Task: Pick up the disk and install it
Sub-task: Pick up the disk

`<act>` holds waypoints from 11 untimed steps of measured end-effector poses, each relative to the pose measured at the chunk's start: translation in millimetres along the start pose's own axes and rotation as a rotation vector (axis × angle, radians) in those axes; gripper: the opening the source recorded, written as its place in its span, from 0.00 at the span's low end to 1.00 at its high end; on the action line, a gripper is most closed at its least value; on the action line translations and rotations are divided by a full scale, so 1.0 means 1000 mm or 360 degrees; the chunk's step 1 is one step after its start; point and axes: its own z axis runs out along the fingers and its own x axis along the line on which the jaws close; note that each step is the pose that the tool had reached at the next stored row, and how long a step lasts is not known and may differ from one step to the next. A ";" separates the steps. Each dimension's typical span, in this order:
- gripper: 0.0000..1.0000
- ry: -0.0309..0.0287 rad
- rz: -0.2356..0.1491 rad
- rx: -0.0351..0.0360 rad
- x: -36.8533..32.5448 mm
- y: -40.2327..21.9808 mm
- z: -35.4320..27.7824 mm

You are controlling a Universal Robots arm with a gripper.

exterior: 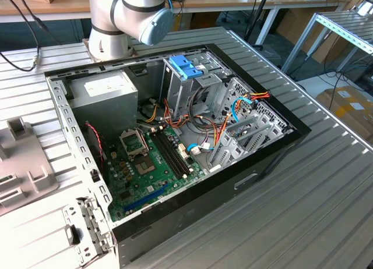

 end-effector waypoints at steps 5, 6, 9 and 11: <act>0.37 -0.00274 -0.0002 0.0003 -0.0014 0.0002 -0.0050; 0.37 -0.00323 -0.0002 0.0003 -0.0017 0.0002 -0.0061; 0.37 -0.00434 -0.0002 0.0004 -0.0024 0.0003 -0.0086; 0.37 -0.00505 -0.0003 0.0005 -0.0028 0.0003 -0.0101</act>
